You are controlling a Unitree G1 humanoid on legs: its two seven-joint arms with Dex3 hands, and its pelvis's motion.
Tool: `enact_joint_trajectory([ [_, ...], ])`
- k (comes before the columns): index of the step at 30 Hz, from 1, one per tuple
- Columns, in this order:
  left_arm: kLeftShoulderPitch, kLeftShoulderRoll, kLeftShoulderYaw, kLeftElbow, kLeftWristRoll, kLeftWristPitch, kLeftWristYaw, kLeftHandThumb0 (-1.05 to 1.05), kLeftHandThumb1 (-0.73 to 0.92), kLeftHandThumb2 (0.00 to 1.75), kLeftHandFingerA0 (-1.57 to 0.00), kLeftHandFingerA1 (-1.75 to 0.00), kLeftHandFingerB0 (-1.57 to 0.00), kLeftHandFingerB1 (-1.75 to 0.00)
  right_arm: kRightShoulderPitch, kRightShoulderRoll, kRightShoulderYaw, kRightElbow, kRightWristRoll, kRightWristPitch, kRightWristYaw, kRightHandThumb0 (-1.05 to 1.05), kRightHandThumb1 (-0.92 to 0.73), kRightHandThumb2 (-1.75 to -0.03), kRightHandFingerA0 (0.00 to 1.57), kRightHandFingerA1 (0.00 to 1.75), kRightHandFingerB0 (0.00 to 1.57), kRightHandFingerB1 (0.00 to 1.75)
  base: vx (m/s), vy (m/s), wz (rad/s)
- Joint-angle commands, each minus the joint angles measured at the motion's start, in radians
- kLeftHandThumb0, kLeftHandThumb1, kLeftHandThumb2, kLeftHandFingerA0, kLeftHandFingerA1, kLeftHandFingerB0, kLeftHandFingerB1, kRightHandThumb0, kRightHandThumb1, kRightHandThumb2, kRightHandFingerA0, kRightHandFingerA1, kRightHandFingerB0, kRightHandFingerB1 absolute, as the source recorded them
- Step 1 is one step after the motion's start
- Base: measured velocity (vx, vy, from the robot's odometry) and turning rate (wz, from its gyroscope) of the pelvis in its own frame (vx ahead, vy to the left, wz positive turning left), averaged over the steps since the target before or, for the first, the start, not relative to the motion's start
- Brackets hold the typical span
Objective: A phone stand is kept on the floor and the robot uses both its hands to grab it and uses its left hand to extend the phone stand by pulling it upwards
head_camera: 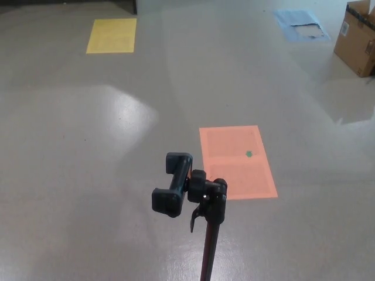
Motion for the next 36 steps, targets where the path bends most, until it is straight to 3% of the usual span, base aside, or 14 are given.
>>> enact_joint_trajectory([
  [1,0.219,-0.011,0.086,-0.272,-0.199,-0.623,-0.095,-0.83,0.81,1.12,-0.02,-0.35,-0.11,-0.41,0.222,-0.116,0.035,-0.308,-0.211,-0.498,-0.193,-0.74,-0.92,-0.93,0.0,0.0,0.0,0.0,0.0,0.0,0.0],
  [11,0.223,-0.014,0.084,-0.247,-0.216,-0.648,-0.117,-0.82,0.8,1.11,0.0,-0.39,-0.09,-0.41,0.248,-0.088,0.03,-0.298,-0.172,-0.502,-0.184,-0.94,-0.66,-0.94,0.06,0.24,0.0,0.0,0.0,0.0,0.0],
  [12,0.225,-0.015,0.085,-0.252,-0.216,-0.649,-0.116,-0.76,0.89,0.71,-0.13,-0.27,-0.16,-0.27,0.258,-0.083,0.03,-0.317,-0.144,-0.482,-0.156,-0.98,-0.7,-0.97,0.01,0.13,0.0,0.0,0.0,0.0,0.0],
  [15,0.238,-0.016,0.081,-0.266,-0.23,-0.646,-0.128,-0.34,0.56,1.12,0.0,-0.5,0.0,-0.47,0.277,-0.075,0.03,-0.321,-0.143,-0.495,-0.163,-0.95,-0.65,-0.93,0.05,0.24,0.0,0.0,0.0,0.0,0.0],
  [16,0.242,-0.013,0.081,-0.277,-0.229,-0.647,-0.128,-0.72,0.92,0.71,-0.13,-0.27,-0.17,-0.28,0.288,-0.07,0.032,-0.338,-0.137,-0.492,-0.158,-0.96,-0.64,-0.92,0.02,0.16,0.0,0.0,0.0,0.0,0.0],
  [17,0.24,-0.013,0.08,-0.288,-0.223,-0.643,-0.123,-0.34,0.57,1.13,0.0,-0.5,0.0,-0.47,0.283,-0.068,0.032,-0.341,-0.12,-0.499,-0.144,-0.94,-0.62,-0.9,0.04,0.2,0.0,0.0,0.0,0.0,0.0],
  [19,0.235,-0.009,0.083,-0.304,-0.21,-0.64,-0.114,-0.74,0.92,0.7,-0.14,-0.27,-0.15,-0.26,0.27,-0.058,0.031,-0.327,-0.092,-0.53,-0.134,-0.89,-0.57,-0.86,0.0,0.08,0.0,0.0,0.0,0.0,0.0],
  [20,0.218,-0.004,0.086,-0.321,-0.193,-0.64,-0.103,-0.81,0.79,1.1,-0.05,-0.42,-0.11,-0.41,0.266,-0.054,0.029,-0.345,-0.078,-0.524,-0.123,-0.92,-0.6,-0.9,0.0,0.06,0.0,0.0,0.0,0.0,0.0],
  [23,0.171,0.0,0.099,-0.375,-0.174,-0.631,-0.078,-0.72,0.92,0.73,-0.13,-0.31,-0.15,-0.28,0.235,-0.047,0.035,-0.388,-0.05,-0.469,-0.081,-0.95,-0.63,-0.92,0.0,0.03,0.0,0.0,0.0,0.0,0.0],
  [26,0.149,-0.007,0.092,-0.447,-0.2,-0.568,-0.079,-0.35,0.55,1.12,-0.01,-0.5,0.0,-0.47,0.204,-0.043,0.035,-0.435,-0.088,-0.4,-0.079,-0.74,-0.76,-0.64,0.0,0.0,0.0,0.0,0.0,0.0,0.0],
  [28,0.098,-0.011,0.075,-0.541,-0.205,-0.474,-0.07,-0.83,0.74,1.1,-0.08,-0.43,-0.07,-0.41,0.138,-0.037,0.03,-0.481,-0.142,-0.332,-0.087,-0.82,-0.62,-0.9,0.0,0.01,0.0,0.0,0.0,0.0,0.0],
  [29,0.082,-0.013,0.074,-0.551,-0.2,-0.468,-0.068,-0.79,0.91,0.68,-0.15,-0.28,-0.15,-0.26,0.116,-0.034,0.031,-0.475,-0.136,-0.333,-0.084,-0.8,-0.6,-0.88,0.0,0.0,0.0,0.0,0.0,0.0,0.0],
  [33,0.012,-0.023,0.054,-0.638,-0.168,-0.407,-0.058,-0.36,0.49,1.09,0.0,-0.49,0.0,-0.47,0.006,-0.015,0.053,-0.461,-0.127,-0.294,-0.061,-0.76,-0.76,-0.63,0.0,0.0,0.0,0.0,0.0,0.0,0.0],
  [36,-0.054,-0.04,0.047,-0.661,-0.106,-0.387,-0.04,-0.8,0.92,0.7,-0.22,-0.28,-0.19,-0.29,-0.069,-0.007,0.075,-0.448,-0.151,-0.27,-0.061,-1.05,-0.69,-1.01,0.0,0.03,0.0,0.01,0.0,0.0,0.0],
])
